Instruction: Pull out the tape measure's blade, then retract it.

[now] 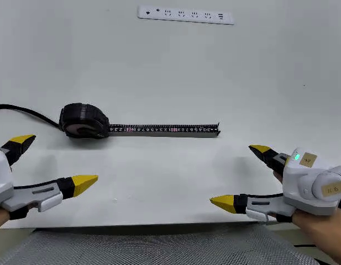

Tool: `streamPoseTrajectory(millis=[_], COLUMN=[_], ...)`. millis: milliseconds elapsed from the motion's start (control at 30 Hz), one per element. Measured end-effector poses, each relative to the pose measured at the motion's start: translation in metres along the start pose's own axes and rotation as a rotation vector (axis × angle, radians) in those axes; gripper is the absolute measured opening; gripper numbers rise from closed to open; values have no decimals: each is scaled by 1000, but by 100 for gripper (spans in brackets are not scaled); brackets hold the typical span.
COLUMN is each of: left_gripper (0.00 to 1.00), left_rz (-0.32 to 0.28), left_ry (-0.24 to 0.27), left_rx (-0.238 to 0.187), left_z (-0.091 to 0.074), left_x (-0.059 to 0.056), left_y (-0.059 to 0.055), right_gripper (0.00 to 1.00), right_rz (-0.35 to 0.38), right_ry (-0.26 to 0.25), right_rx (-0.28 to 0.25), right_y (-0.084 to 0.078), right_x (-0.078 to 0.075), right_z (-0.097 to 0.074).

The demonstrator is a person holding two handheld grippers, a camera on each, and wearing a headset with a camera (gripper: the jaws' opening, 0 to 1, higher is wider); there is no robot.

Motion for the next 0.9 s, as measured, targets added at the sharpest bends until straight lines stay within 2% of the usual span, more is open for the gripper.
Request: streamPoseTrajectory(millis=[400,900], left_gripper=[92,90], left_rz=[3,-2], left_ry=[-21,-40], left_rx=[-2,-6], left_z=[22,33], left_x=[-2,-12], left_y=[18,23], right_gripper=[91,91], right_rz=[3,1], right_ry=[-3,6], right_rx=[-3,7], right_y=[0,-1], right_x=[-2,-1], right_z=[-2,-1])
Point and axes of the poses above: the centre of the closed fingertips' face, and the gripper's own axes: z roughly forward along the fingers, x roughly to its left, y roughly out of its top, the point moved 10 cm from there along -z, roughly backward along the fingers, and after that the axes turned 14 degrees about y, right-handed, at the moved point
